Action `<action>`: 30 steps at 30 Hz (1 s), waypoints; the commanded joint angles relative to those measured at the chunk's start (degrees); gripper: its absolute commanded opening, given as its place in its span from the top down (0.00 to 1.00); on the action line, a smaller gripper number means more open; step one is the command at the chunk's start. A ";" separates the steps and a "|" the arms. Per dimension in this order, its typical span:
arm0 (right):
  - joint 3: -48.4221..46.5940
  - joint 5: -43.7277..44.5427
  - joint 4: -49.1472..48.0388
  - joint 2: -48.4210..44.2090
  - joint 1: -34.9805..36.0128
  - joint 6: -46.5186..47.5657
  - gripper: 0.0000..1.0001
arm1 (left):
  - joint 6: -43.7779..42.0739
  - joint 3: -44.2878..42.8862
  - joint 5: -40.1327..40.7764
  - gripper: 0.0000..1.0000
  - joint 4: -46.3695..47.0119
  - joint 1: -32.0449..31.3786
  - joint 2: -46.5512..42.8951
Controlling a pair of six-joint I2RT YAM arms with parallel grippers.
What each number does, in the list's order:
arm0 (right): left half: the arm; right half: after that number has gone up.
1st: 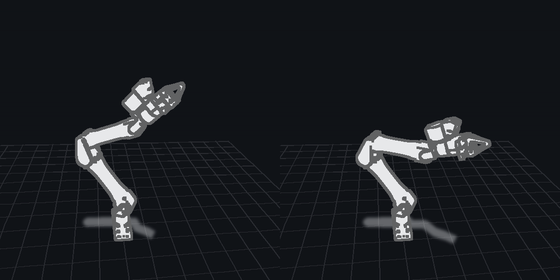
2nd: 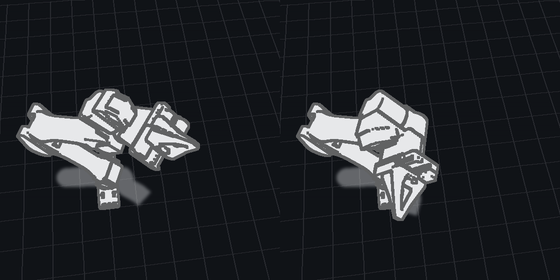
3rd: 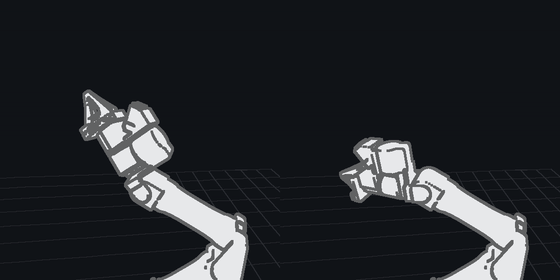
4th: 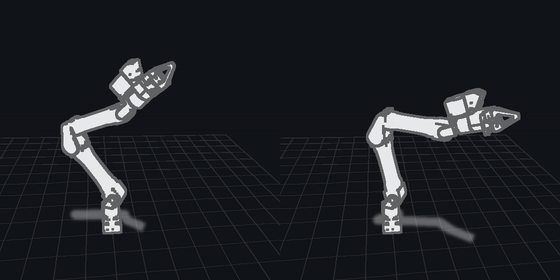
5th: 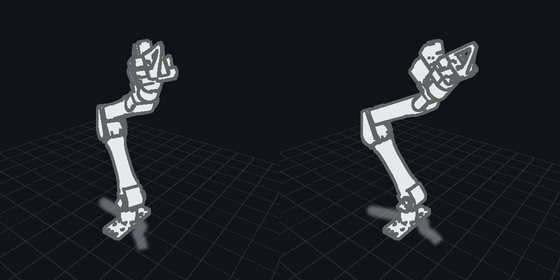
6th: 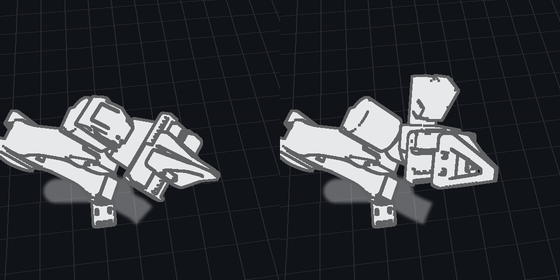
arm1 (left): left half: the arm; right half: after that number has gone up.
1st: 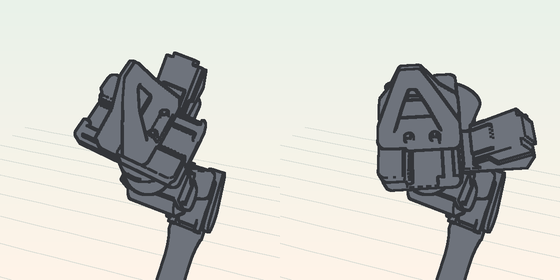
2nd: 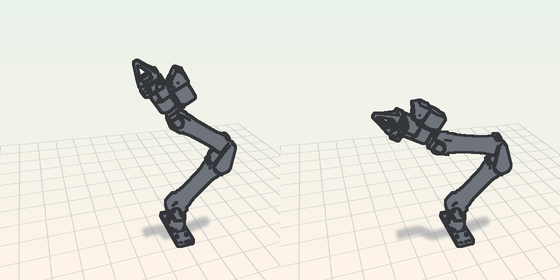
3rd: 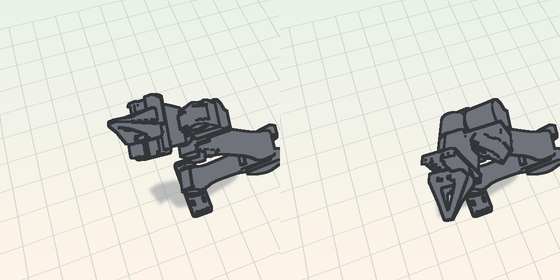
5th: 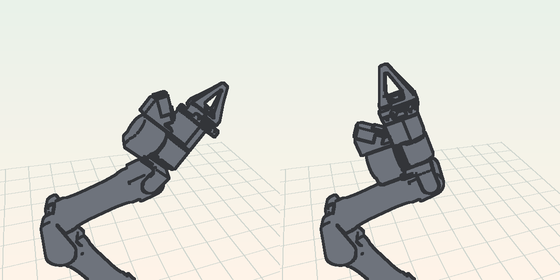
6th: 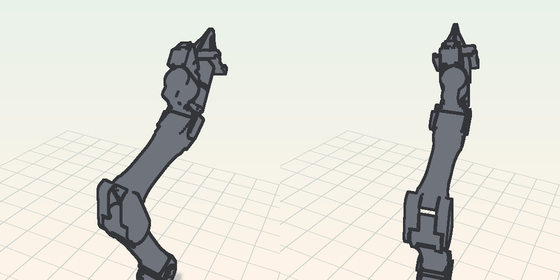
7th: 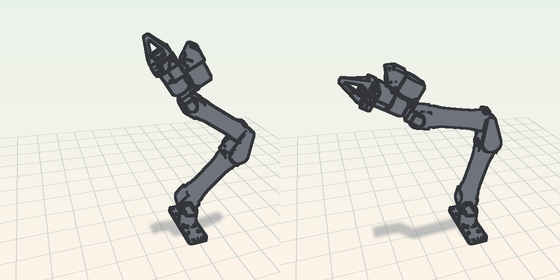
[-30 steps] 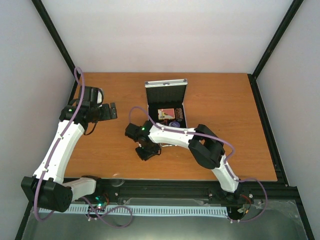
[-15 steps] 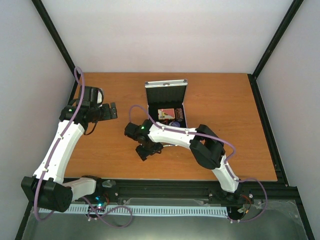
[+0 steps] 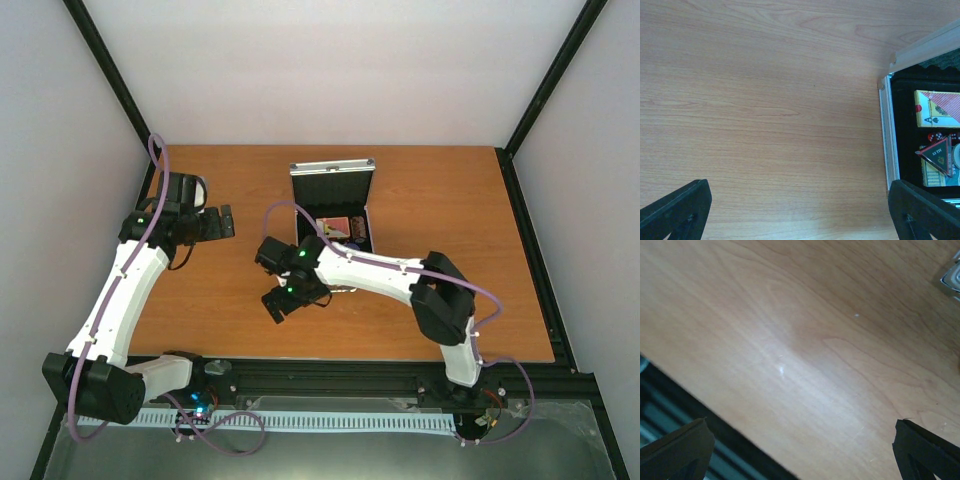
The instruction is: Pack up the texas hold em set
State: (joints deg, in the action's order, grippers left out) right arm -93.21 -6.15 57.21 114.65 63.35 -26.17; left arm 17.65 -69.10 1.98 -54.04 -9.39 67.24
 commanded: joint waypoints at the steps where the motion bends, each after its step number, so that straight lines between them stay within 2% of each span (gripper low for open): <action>1: 3.06 -4.81 -6.48 -4.71 -0.07 -2.12 0.00 | 0.06 -2.00 -0.15 0.00 -0.01 -0.11 0.34; 10: 7.49 -6.03 -9.76 -7.61 -0.20 -5.73 0.00 | 0.43 -2.37 0.29 0.00 0.00 -0.15 0.89; 19: 15.61 -20.01 -22.22 -9.76 -0.22 -9.66 0.00 | 1.00 -6.28 0.41 0.00 -1.97 -0.15 4.22; 23: 18.94 -25.22 -28.72 -10.26 0.26 -15.72 0.00 | -0.04 -7.37 1.27 0.00 -1.79 -0.13 5.30; 30: 18.30 -24.56 -34.73 -8.90 4.51 -27.16 0.00 | -0.01 -9.90 2.34 0.00 -0.98 -0.15 4.43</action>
State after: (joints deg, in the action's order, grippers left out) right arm -74.08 -29.10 29.06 106.19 65.34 -44.53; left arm 17.98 -75.05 3.66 -55.16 -9.39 72.69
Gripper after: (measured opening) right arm 0.999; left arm 0.998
